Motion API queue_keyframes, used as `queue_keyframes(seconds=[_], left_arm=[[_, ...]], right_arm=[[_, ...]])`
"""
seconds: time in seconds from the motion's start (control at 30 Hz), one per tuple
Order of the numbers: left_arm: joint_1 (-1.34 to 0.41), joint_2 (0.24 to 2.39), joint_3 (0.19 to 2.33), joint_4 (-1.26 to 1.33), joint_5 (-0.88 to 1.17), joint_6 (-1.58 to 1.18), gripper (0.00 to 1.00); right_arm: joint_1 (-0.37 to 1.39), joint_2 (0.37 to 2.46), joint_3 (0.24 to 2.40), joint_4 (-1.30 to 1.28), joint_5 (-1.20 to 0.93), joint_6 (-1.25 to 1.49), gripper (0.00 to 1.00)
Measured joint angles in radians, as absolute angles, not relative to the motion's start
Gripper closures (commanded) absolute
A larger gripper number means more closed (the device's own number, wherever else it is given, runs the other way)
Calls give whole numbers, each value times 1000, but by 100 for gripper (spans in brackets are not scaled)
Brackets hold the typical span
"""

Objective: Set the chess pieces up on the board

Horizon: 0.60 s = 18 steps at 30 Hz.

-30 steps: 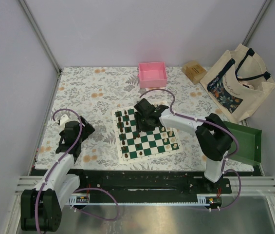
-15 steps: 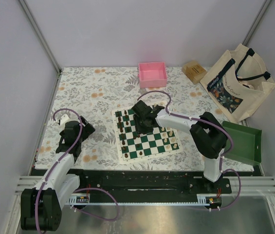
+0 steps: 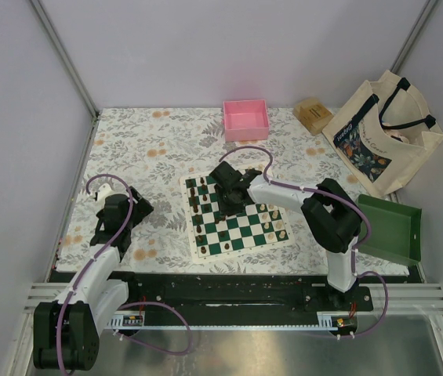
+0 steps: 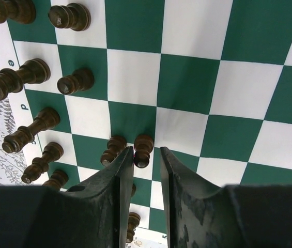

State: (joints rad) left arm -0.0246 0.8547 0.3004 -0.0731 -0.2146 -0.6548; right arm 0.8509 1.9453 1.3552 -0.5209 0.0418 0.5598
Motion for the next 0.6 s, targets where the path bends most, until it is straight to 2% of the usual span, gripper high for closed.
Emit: queue_keyframes(seconds=[0.17,0.6], left_arm=[[-25,855,300,-73,-214,-655,1],[-25,861,300,-73,-214,-655,1]], right_arm=[[854,1945,1355,-522,43,558,75],[881,1916,1409,-577,115,536,75]])
